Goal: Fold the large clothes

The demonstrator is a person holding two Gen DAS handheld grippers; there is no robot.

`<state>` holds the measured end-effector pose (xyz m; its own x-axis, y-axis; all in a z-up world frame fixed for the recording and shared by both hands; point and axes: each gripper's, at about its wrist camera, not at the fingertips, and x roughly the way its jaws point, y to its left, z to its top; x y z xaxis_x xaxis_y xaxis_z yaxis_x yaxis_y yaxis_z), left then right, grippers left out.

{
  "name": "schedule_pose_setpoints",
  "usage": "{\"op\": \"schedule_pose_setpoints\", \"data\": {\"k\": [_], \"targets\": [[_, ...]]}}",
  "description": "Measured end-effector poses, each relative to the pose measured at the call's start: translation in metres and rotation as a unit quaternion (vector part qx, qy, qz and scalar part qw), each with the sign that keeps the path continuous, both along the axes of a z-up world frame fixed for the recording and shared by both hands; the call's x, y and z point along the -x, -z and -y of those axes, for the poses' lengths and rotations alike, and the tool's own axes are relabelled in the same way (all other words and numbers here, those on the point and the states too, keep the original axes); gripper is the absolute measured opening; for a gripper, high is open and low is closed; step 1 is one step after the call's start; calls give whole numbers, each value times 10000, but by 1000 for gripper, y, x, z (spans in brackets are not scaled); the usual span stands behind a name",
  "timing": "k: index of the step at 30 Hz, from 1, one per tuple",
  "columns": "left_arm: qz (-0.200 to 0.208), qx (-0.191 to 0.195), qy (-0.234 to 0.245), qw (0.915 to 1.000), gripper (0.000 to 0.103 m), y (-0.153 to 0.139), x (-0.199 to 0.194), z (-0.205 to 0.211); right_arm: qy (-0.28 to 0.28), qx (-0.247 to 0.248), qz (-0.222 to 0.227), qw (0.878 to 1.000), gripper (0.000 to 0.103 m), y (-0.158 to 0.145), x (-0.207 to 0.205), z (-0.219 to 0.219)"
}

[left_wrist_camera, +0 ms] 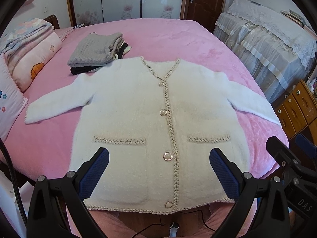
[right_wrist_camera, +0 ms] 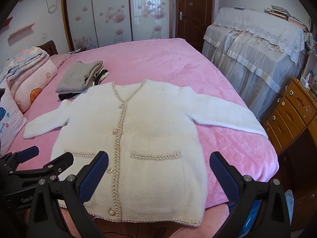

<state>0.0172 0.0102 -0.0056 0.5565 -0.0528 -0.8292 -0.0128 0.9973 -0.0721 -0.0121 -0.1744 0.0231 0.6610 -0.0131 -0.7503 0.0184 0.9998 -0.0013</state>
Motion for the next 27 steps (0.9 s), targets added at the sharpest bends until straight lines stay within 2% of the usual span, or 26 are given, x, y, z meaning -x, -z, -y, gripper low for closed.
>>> {"op": "schedule_pose_setpoints", "data": {"k": [27], "targets": [[-31, -94, -57, 9999, 101, 5, -15, -6, 104, -283, -71, 9995, 102, 6, -15, 12]]}}
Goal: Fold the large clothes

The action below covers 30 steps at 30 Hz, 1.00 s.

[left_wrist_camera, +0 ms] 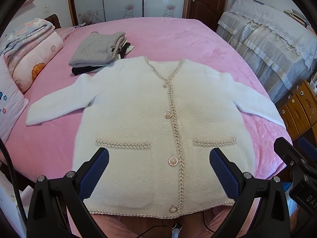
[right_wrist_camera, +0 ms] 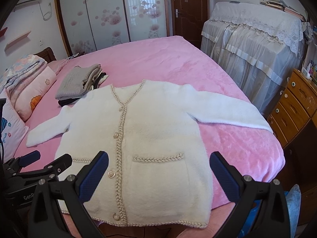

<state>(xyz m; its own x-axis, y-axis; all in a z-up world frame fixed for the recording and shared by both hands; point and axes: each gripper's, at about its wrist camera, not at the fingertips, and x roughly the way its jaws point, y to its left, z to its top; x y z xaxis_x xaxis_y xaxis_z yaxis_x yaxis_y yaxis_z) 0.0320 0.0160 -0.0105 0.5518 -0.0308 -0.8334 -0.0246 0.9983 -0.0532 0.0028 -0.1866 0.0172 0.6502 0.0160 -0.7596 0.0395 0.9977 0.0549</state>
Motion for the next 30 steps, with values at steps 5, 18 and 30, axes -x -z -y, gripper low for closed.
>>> {"op": "schedule_pose_setpoints", "data": {"k": [5, 18, 30], "targets": [[4, -38, 24, 10000, 101, 1, -2, 3, 20, -27, -26, 10000, 102, 4, -3, 1], [-21, -50, 28, 10000, 101, 3, -11, 6, 11, -95, -47, 9999, 102, 8, -7, 3], [-45, -35, 23, 10000, 101, 4, -16, 12, -21, -130, -34, 9999, 102, 8, -11, 3]]}}
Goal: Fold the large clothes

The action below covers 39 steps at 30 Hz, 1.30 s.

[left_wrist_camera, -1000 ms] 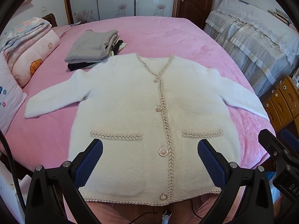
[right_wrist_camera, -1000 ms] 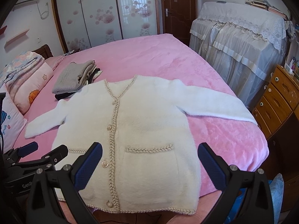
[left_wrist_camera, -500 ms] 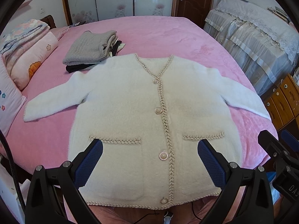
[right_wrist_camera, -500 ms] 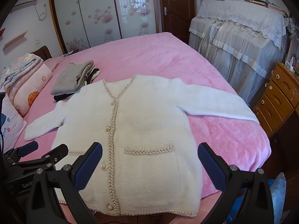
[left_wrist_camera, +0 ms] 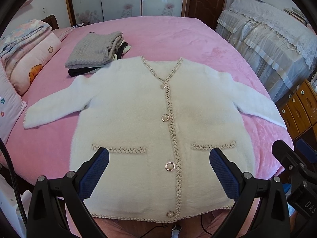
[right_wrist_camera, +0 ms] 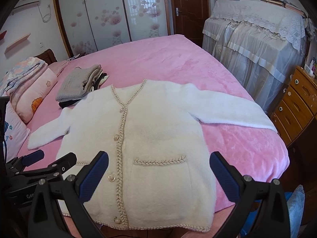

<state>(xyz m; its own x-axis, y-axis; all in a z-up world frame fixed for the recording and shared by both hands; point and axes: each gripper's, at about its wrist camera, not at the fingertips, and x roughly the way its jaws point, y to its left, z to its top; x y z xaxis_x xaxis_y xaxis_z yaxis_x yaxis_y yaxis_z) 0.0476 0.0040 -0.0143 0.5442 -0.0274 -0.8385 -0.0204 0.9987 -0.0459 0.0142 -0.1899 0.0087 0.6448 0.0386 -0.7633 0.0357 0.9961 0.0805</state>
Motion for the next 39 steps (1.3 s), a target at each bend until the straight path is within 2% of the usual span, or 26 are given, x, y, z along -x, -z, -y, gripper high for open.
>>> {"op": "schedule_pose_setpoints", "data": {"k": [16, 20, 23, 28, 33, 39], "targets": [[-46, 43, 48, 10000, 101, -3, 0, 9, -48, -79, 73, 9999, 102, -2, 0, 8], [16, 207, 162, 9997, 101, -8, 2, 17, -72, -107, 125, 9998, 102, -5, 1, 12], [95, 142, 223, 9996, 101, -13, 3, 25, -71, -140, 170, 9997, 102, -7, 0, 17], [340, -96, 292, 9989, 101, -23, 3, 41, -3, -179, 290, 9994, 102, -13, -1, 31], [631, -154, 314, 9974, 101, -38, -7, 56, 105, -277, 509, 9983, 102, -23, -4, 58], [1380, -219, 418, 9893, 101, -65, -29, 87, 585, -444, 893, 9933, 102, -36, -17, 118]]}}
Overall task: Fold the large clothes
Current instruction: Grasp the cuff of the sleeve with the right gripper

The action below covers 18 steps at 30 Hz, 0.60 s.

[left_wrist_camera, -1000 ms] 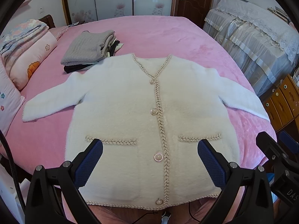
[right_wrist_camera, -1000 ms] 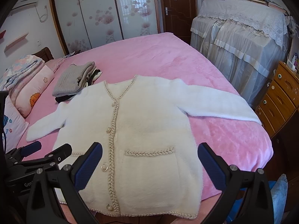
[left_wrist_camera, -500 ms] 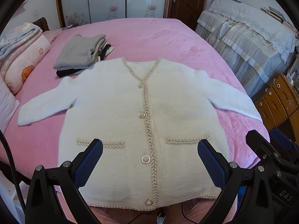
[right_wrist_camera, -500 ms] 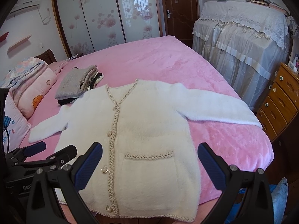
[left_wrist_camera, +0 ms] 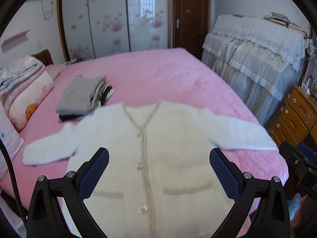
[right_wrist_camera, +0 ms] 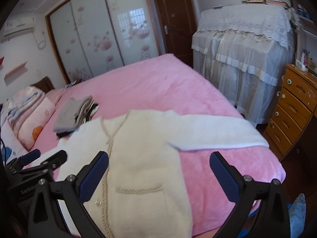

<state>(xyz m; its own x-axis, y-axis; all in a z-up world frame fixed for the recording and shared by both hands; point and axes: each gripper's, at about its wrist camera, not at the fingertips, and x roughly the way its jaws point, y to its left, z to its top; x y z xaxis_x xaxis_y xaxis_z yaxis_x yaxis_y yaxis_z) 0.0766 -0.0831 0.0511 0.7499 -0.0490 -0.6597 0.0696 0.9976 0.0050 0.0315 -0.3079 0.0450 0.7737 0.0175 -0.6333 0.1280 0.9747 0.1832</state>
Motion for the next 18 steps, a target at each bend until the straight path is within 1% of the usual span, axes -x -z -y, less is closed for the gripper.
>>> {"op": "schedule_pose_setpoints", "data": {"k": [3, 6, 8, 12, 15, 18], "targets": [[219, 96, 163, 9996, 101, -6, -18, 22, 404, -90, 137, 9990, 102, 0, -10, 41], [417, 213, 286, 9985, 101, -4, -35, 45, 729, -65, 189, 9971, 102, 7, -19, 77], [513, 230, 375, 9977, 101, 2, -48, 64, 909, -114, 125, 9957, 102, 17, -25, 102], [628, 245, 483, 9966, 101, 21, -71, 97, 1213, -465, -111, 9915, 102, 48, -40, 156], [531, 155, 571, 9968, 101, 45, -96, 125, 1367, -827, -339, 9866, 98, 77, -48, 192], [196, 142, 777, 9967, 101, 73, -120, 155, 1518, -1215, -592, 9791, 94, 110, -58, 219]]}}
